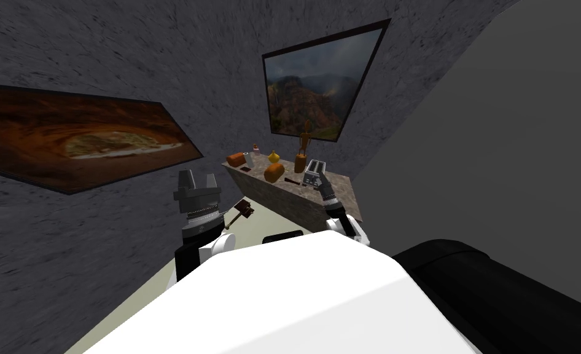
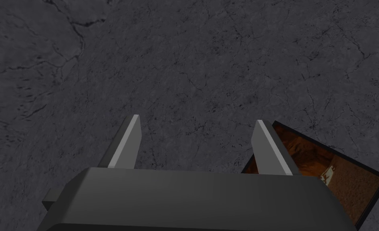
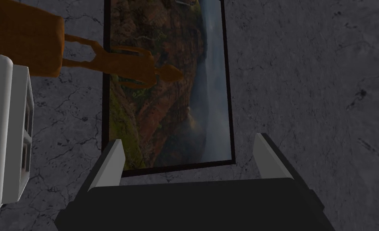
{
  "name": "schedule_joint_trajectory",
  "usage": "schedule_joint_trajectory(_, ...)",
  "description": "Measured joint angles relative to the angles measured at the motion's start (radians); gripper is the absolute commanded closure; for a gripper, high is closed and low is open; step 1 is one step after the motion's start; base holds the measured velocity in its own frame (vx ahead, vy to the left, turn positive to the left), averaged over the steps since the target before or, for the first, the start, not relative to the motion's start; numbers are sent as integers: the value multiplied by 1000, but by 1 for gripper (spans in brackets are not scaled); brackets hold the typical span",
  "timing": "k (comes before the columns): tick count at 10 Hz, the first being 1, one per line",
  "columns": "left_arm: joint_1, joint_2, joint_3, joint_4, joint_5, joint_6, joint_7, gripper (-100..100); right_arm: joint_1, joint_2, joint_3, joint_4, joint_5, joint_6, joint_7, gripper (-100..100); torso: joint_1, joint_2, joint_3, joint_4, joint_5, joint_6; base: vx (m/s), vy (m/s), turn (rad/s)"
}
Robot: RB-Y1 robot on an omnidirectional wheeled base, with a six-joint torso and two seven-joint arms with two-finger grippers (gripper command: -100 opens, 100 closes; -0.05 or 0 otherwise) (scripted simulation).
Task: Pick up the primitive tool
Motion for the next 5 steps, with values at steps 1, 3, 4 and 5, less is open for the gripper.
schedule_joint_trajectory(1, 0, 0, 0, 0, 0, 0, 0, 0, -1, -23, -4, 9, -1, -1, 4, -100, 0, 0, 0, 0, 0, 0, -41, 26, 70)
schedule_joint_trajectory(3, 0, 0, 0, 0, 0, 0, 0, 0, 2, -77, -11, 34, -1, -6, 12, -100, -1, -1, 0, 0, 0, 0, -29, 29, 69)
schedule_joint_trajectory(4, 0, 0, 0, 0, 0, 0, 0, 0, 4, -105, -12, 51, 1, -10, 20, -100, 0, -1, 0, 0, 0, 0, -22, 25, 45)
schedule_joint_trajectory(5, 0, 0, 0, 0, 0, 0, 0, 0, 2, -133, -15, 59, 0, -8, 24, -100, -1, -1, -1, 0, 0, 0, -22, 28, 102)
